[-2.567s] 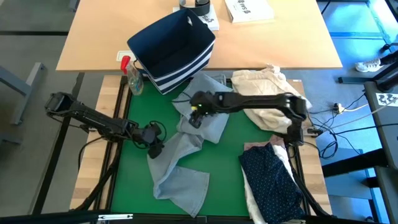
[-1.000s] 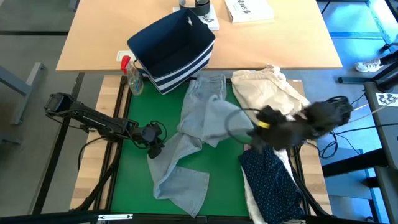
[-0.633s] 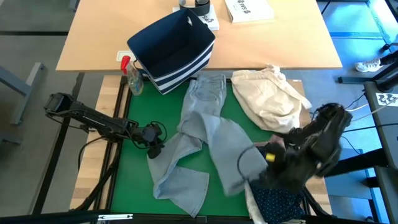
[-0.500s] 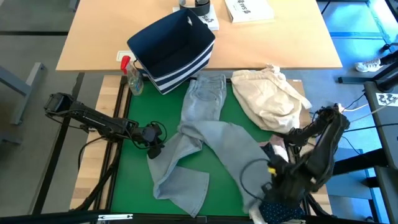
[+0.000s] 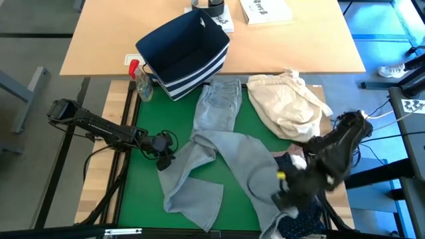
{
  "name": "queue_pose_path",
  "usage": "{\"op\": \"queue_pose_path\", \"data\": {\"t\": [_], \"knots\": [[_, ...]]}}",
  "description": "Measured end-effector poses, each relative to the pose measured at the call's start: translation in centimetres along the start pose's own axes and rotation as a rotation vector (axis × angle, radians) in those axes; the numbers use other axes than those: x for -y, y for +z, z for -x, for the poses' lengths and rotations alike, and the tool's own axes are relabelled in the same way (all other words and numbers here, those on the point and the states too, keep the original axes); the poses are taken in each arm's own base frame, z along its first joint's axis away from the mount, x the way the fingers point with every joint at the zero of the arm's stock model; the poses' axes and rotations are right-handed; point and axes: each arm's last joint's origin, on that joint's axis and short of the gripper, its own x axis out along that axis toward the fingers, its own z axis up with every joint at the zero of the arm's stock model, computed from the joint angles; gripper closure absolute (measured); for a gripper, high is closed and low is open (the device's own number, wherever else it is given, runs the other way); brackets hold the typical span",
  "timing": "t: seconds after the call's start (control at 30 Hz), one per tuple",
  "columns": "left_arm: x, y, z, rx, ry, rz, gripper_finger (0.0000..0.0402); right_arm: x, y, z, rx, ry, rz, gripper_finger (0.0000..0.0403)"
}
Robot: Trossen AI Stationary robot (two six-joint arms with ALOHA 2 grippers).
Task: Fold laundry
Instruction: Fold the blue jeans
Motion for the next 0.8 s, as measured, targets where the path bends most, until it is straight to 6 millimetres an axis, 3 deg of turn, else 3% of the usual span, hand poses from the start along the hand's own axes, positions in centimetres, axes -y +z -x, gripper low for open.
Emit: {"op": "queue_pose_path", "data": {"t": [0.17, 0.33, 0.47, 0.6, 0.8], "knots": [[0.0, 0.0, 0.0, -0.006, -0.007, 0.000, 0.0280, -2.4, 4.4, 3.6, 0.318, 0.225, 0.171, 0.0150], [0.0, 0.0, 0.0, -0.005, -0.006, 0.000, 0.0280, -4.9, 10.7, 4.1, 0.743, 0.191, 0.446, 0.0124], [0.0, 0.0, 0.0, -0.005, -0.006, 0.001, 0.0280, -7.4, 17.1, 1.7, 0.865, 0.056, 0.669, 0.0134], [0.0, 0.0, 0.0, -0.005, -0.006, 0.002, 0.0280, -8.8, 24.0, -1.9, 0.820, -0.053, 0.831, 0.0151], [0.0, 0.0, 0.0, -0.004, -0.007, 0.005, 0.0280, -8.4, 33.1, -7.8, 0.694, -0.196, 0.893, 0.0175]]}}
